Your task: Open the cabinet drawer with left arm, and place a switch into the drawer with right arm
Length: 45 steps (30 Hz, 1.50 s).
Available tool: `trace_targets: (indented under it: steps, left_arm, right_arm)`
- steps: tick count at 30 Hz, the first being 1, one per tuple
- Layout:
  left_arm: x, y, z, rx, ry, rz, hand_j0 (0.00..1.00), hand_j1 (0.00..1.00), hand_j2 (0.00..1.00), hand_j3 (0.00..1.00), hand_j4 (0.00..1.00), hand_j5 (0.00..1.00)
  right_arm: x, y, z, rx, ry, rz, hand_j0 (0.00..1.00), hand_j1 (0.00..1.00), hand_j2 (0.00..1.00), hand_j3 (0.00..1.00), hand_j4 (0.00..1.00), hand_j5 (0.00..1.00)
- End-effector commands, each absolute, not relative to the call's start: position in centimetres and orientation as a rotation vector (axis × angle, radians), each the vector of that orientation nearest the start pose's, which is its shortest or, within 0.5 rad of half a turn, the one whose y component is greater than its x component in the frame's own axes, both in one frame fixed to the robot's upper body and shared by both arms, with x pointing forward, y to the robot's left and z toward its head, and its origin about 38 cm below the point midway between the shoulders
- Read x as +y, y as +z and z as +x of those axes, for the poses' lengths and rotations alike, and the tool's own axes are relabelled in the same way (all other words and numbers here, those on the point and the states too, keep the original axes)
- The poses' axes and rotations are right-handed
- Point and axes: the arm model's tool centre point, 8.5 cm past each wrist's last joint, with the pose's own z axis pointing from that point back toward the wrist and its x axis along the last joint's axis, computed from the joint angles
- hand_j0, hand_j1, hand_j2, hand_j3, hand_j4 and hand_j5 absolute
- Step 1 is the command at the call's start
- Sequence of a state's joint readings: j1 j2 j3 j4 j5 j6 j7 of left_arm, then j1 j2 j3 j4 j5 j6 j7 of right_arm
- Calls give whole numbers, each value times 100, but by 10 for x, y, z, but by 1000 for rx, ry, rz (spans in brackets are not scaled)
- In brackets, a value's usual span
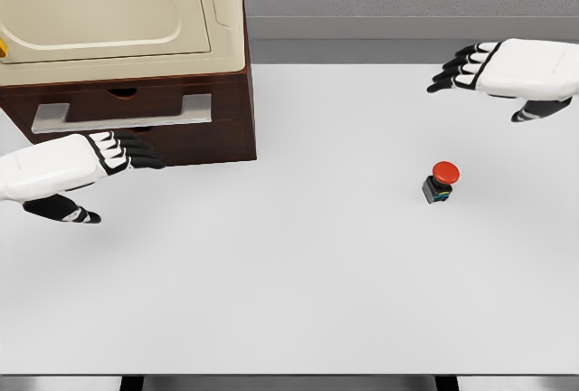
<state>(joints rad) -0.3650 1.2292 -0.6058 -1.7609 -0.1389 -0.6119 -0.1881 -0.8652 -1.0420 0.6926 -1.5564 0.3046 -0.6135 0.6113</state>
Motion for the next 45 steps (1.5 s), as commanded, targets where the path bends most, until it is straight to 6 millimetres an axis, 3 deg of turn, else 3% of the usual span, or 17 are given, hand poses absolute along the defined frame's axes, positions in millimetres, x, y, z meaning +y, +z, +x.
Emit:
trace_targets:
  steps: [1,6,8,12,13,17,21,23,26,33,38,45]
  left_arm:
    - [347,242,340,-1610,-1930,271,100,100,100,100,100,100]
    - [348,249,342,-1617,-1918,268,100,100,100,100,100,100]
    - [353,252,340,-1608,-1881,232,100,100,100,100,100,100]
    - [362,261,338,-1578,-1888,248,100,100,100,100,100,100]
    - [359,255,337,-1572,-1887,224,100,100,100,100,100,100]
    - [348,245,331,-1486,-1831,-82,100,100,100,100,100,100]
    - [324,262,339,-1567,-1796,-268,100,100,100,100,100,100]
    - [321,286,346,-1678,-1688,-331,100,100,100,100,100,100]
    - [320,286,364,-1549,-1585,-270,100,100,100,100,100,100]
    - [329,301,385,-1407,-1469,-162,100,100,100,100,100,100]
    - [332,298,385,-1384,-1480,-136,100,100,100,100,100,100]
    - [340,295,389,-1292,-1516,-2,100,100,100,100,100,100]
  right_arm:
    - [-338,322,425,1762,-3034,820,100,100,100,100,100,100]
    - [-337,322,425,1769,-3028,819,100,100,100,100,100,100]
    - [-346,338,427,1802,-2994,896,100,100,100,100,100,100]
    - [-354,334,428,1788,-3026,909,100,100,100,100,100,100]
    - [-354,330,428,1778,-3040,894,100,100,100,100,100,100]
    - [-352,323,427,1764,-3061,867,100,100,100,100,100,100]
    - [-337,328,421,1743,-3020,834,100,100,100,100,100,100]
    - [-317,298,420,1704,-3066,679,100,100,100,100,100,100]
    - [-316,290,418,1677,-3087,653,100,100,100,100,100,100]
    - [-314,271,414,1621,-3141,587,100,100,100,100,100,100]
    - [-316,269,414,1590,-3149,602,100,100,100,100,100,100]
    - [-317,249,411,1466,-3202,589,100,100,100,100,100,100]
